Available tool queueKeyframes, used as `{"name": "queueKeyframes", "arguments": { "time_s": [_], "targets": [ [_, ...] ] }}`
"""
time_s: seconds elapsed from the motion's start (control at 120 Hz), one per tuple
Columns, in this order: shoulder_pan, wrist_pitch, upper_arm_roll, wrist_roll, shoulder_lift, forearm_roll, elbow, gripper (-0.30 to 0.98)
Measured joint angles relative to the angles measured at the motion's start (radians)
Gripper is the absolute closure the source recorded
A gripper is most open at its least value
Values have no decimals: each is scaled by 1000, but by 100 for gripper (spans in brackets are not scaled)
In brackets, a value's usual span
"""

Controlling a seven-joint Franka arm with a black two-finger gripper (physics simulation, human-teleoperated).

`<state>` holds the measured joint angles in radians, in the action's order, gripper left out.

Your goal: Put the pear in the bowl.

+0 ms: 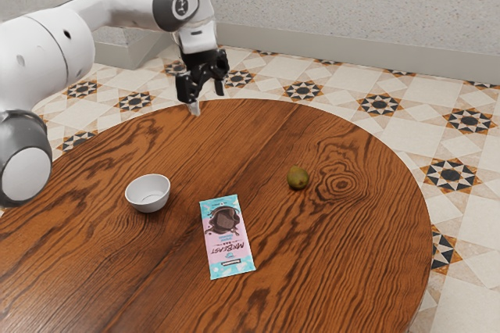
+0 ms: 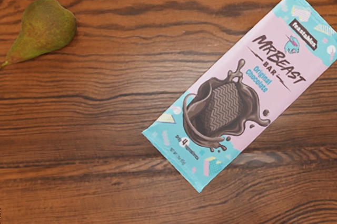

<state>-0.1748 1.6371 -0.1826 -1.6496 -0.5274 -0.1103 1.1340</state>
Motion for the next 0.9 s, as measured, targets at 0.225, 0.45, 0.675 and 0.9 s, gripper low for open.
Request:
{"name": "queueKeyframes", "arguments": {
  "time_s": [0.225, 0.45, 0.675, 0.9],
  "targets": [
    [-37, 85, 52, -286, -190, -22, -142, 0],
    [-63, 231, 63, -538, -408, -25, -309, 0],
    [-62, 338, 87, -743, -507, -38, -320, 0],
    [-61, 402, 89, -882, -575, -90, -320, 0]
  ]
}}
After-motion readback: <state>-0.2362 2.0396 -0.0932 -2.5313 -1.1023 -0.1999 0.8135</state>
